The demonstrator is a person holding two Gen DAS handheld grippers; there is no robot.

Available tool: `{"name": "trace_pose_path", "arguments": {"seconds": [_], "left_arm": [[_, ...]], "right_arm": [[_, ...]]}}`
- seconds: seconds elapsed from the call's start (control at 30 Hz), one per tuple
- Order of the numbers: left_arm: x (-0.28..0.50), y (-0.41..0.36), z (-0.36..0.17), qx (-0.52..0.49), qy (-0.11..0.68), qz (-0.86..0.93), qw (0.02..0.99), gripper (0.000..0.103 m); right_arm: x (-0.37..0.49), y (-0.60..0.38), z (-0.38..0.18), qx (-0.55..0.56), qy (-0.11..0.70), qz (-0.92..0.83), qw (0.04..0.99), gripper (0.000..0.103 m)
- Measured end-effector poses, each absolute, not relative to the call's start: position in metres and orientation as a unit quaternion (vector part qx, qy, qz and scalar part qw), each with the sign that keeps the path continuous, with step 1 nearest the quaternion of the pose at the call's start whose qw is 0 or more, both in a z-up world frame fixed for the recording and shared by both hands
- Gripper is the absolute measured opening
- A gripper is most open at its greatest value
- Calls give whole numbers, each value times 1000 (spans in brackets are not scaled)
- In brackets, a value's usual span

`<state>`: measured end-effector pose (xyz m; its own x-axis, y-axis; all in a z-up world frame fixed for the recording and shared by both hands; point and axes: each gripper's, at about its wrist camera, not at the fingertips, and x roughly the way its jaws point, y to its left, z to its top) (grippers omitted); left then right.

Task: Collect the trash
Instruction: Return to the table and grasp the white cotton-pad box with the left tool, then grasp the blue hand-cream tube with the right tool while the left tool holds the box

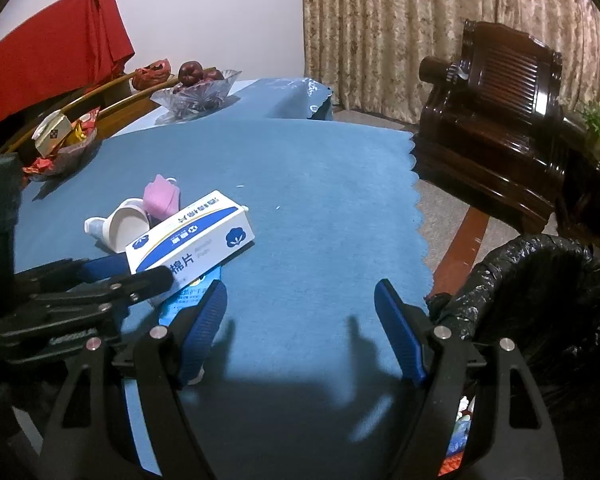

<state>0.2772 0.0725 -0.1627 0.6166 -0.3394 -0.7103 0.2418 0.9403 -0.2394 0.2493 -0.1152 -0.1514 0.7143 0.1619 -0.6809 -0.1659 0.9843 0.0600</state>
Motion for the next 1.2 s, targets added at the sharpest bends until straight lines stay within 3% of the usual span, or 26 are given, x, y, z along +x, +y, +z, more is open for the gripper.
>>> {"name": "trace_pose_path", "arguments": {"seconds": [0.43,0.73,1.2], "left_arm": [[264,76,-154,-55,387,-153,908,60],[209,101,-155,-34,397,-79,914,59],[193,126,-154,-40,398,-50,915,58]], "right_arm": [[251,-112,-159,-4,374,93,923,74],[245,-100,-159,6,375,109,921,74],[237,-51,-174,-23,412,143,899,70]]}}
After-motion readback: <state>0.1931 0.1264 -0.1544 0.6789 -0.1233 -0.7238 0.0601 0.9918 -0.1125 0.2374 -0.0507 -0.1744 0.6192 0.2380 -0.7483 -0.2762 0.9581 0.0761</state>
